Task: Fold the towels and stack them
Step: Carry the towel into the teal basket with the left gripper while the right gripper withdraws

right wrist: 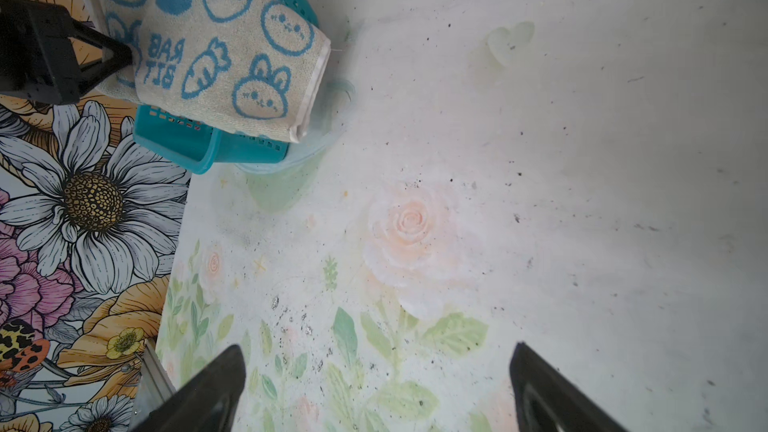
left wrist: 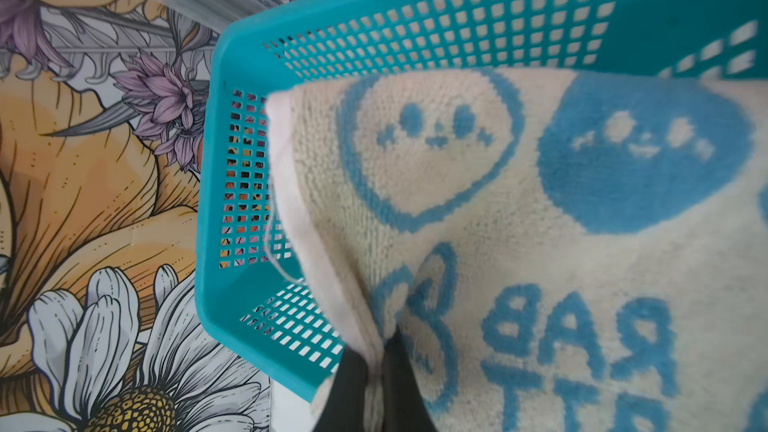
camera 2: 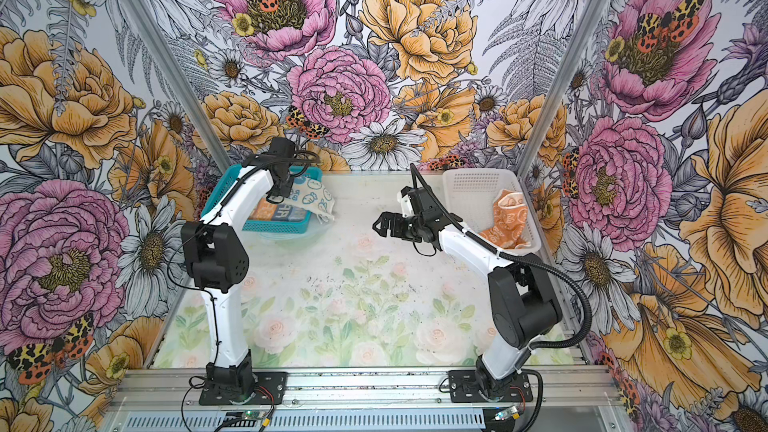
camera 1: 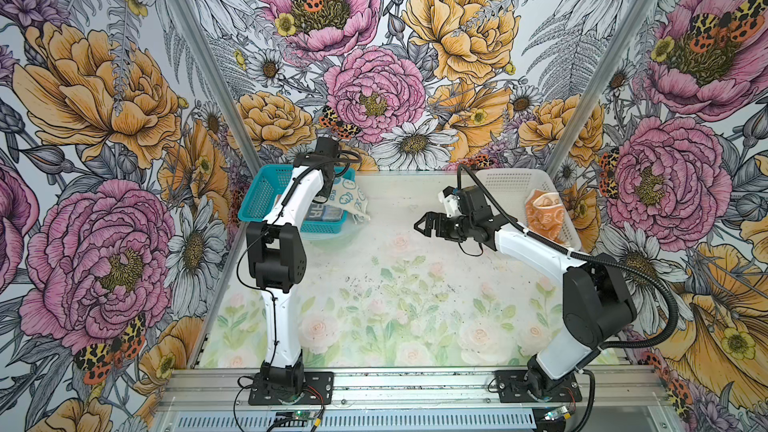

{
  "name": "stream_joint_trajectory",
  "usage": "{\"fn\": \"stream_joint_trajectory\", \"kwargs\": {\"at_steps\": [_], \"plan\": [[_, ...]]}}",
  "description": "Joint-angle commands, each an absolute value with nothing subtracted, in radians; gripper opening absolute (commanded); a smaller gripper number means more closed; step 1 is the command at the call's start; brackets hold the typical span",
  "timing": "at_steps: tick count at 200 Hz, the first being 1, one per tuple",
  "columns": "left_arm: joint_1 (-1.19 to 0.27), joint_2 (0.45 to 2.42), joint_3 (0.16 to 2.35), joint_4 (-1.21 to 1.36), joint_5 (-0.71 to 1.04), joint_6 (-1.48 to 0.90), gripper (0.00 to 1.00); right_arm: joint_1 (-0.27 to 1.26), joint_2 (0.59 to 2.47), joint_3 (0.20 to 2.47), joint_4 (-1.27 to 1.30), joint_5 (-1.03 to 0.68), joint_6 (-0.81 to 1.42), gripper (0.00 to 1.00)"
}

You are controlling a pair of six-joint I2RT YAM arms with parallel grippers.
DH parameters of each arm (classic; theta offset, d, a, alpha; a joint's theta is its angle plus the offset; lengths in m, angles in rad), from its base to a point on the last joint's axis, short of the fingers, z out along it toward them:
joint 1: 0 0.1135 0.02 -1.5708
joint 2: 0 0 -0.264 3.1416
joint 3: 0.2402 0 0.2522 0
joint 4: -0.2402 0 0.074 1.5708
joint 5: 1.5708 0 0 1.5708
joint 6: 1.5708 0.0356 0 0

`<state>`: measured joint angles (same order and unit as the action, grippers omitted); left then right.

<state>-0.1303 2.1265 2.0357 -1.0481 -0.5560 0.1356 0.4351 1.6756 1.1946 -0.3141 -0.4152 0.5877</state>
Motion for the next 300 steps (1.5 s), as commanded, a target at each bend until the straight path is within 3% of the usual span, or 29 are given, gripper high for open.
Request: {"fn": "stream_joint_trajectory", "kwargs": {"at_steps": [1,146,300], "plan": [[-0.098,2.128,2.002,-1.005,-0.551,0.177,0.0,0.452,1.698,1.244,-0.329,-0.427,0.572,0.99],[0.004,2.234,2.009,-0.909,-0.565,0.202,0.0,0.503,1.839,1.434,-0.373,-0.45,0.566,0.99],[0.043,2.147,2.012,-0.909,-0.481,0.135,0.0,0.519,1.859,1.45,-0.38,-0.448,0.577,0.99]]}}
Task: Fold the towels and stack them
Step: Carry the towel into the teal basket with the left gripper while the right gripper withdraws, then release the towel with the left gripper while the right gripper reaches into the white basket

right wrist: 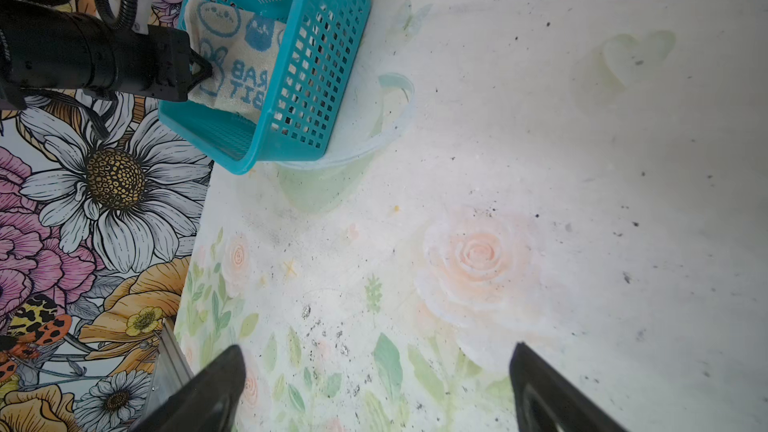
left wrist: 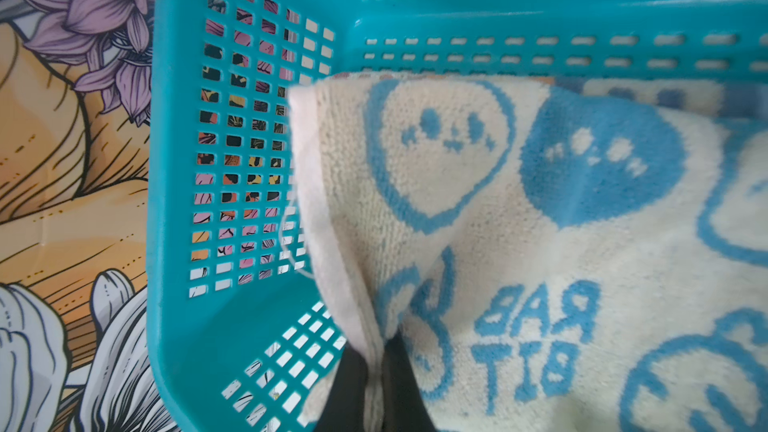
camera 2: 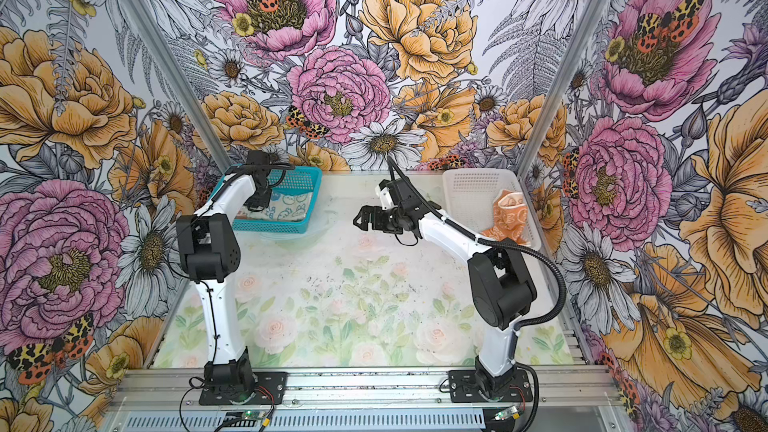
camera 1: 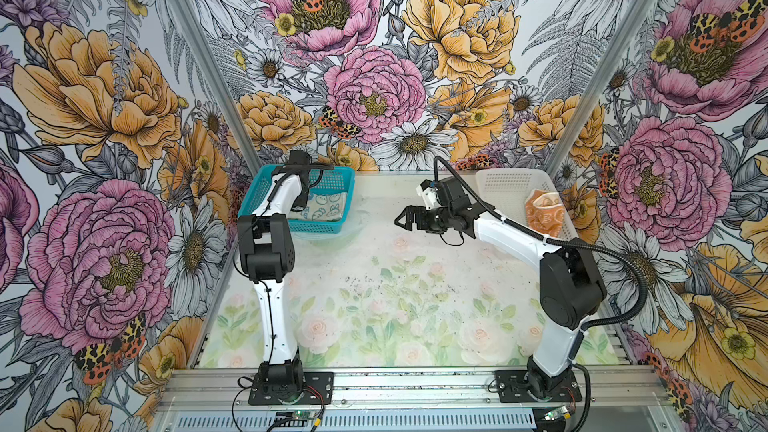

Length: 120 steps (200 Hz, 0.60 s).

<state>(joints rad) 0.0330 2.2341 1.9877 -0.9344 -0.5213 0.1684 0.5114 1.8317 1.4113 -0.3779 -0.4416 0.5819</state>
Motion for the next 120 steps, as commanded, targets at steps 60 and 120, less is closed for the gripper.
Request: {"fn": "stream_joint_trajectory", "kwargs": {"at_steps": [60,120], "plan": [[0.077,2.135,1.99,-0.909,-0.457,0.139,0.0,0.522,1.862,1.453,-0.381,-0.45,0.578,0.99],[0.087,2.211,1.996,-0.91,-0.474,0.129,0.11,0.523,1.848,1.433,-0.379,-0.443,0.578,0.99]]}}
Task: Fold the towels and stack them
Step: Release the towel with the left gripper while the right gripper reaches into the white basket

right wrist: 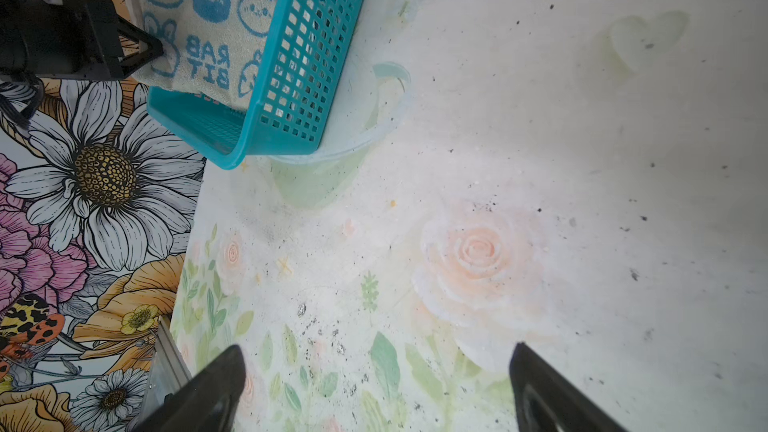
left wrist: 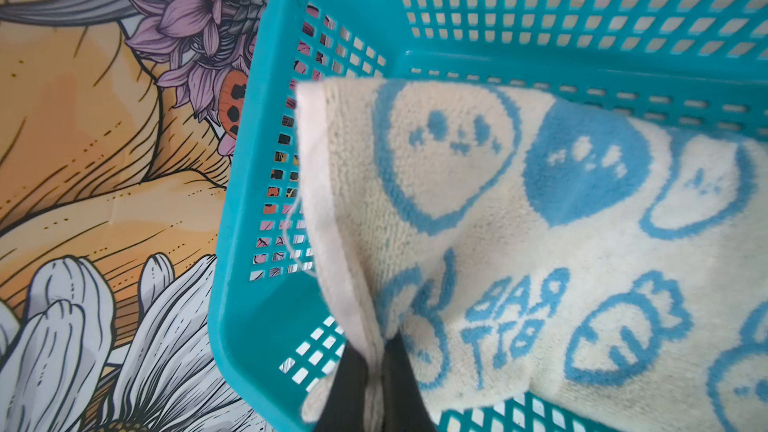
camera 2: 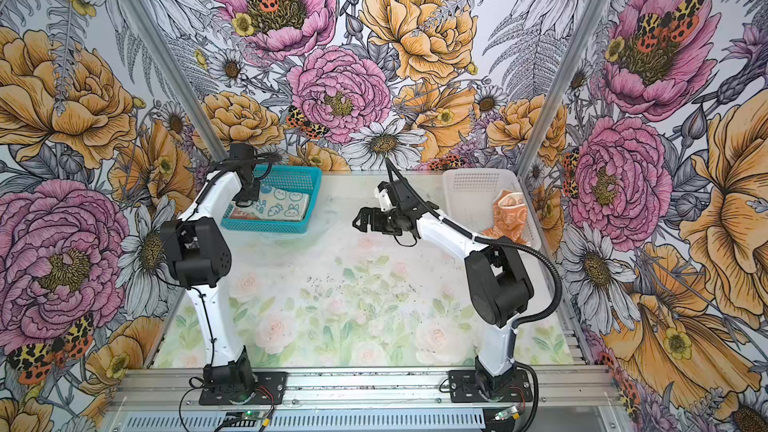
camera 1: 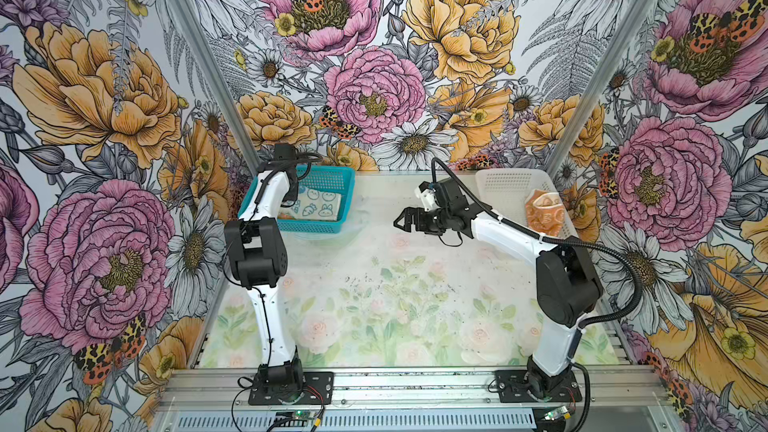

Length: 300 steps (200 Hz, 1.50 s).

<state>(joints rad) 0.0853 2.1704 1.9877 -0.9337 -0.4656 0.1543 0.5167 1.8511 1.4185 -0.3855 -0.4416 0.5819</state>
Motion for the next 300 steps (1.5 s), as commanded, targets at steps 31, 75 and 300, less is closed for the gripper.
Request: {"fn": "stream_joint_trajectory", "kwargs": {"at_steps": [31,75,300], "plan": [[0.082,2.211,2.0,-0.91,-0.5,0.114,0.66,0.523,1.839,1.43,-0.382,-0.439,0.576,0.99],[0.056,2.169,2.0,-0.909,-0.502,0.082,0.99,0.522,1.81,1.434,-0.412,-0.404,0.556,0.99],[-0.761,2.066,2.116,-0.729,-0.68,0.251,0.99,-0.121,1.479,1.248,-0.718,0.275,0.473,0.99]]}}
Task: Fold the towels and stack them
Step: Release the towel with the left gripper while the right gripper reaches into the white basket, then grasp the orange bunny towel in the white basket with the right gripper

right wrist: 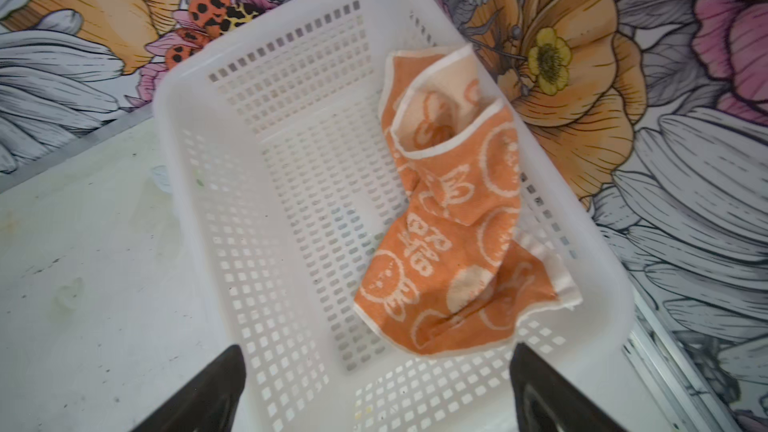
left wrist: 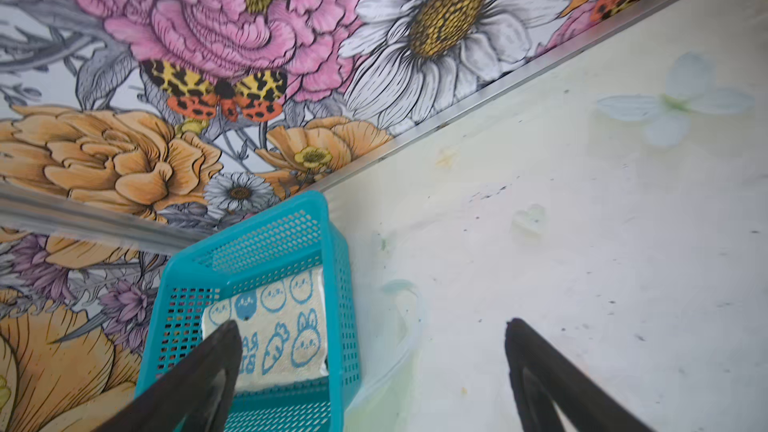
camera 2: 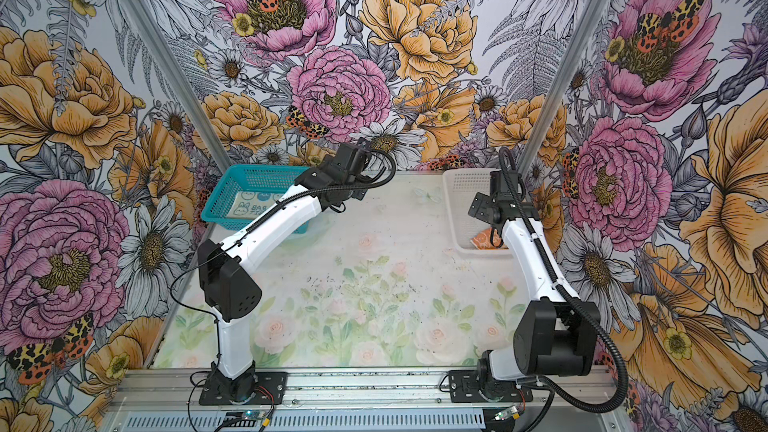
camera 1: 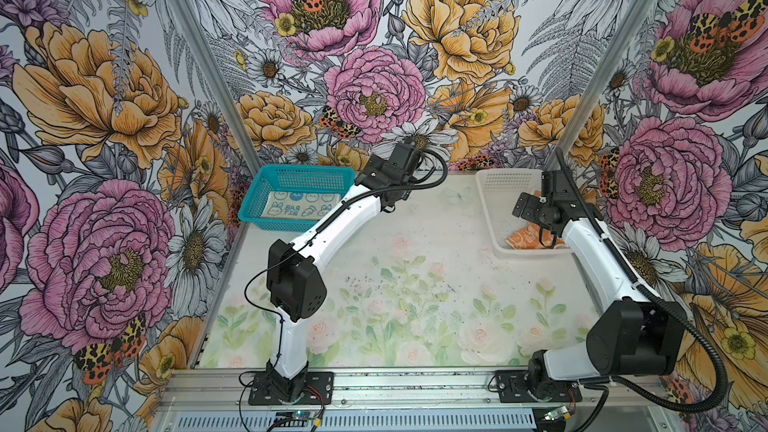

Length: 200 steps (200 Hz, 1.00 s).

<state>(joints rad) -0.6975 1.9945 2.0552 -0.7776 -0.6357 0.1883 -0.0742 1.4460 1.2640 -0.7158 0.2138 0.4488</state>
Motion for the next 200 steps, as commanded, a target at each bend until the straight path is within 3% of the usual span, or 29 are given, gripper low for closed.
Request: {"fn": "stream_joint_trajectory", "kwargs": {"at_steps": [1,64,200], "plan": [[-0.764,2.069,2.119,-0.729,-0.68,0.254,0.99,-0.124,1.48,1.248,-0.717,0.275,0.473,0.99],[-0.923,2.281,2.292,-0.718,-0.761,0.31,0.99,-0.201,1.602,1.258,-0.688,0.256,0.454,0.98],[-0.937,2.282,2.155,-0.715,-0.629,0.19,0.99,-0.242,1.838,1.339,-0.61,0.164,0.402,0.56]]}}
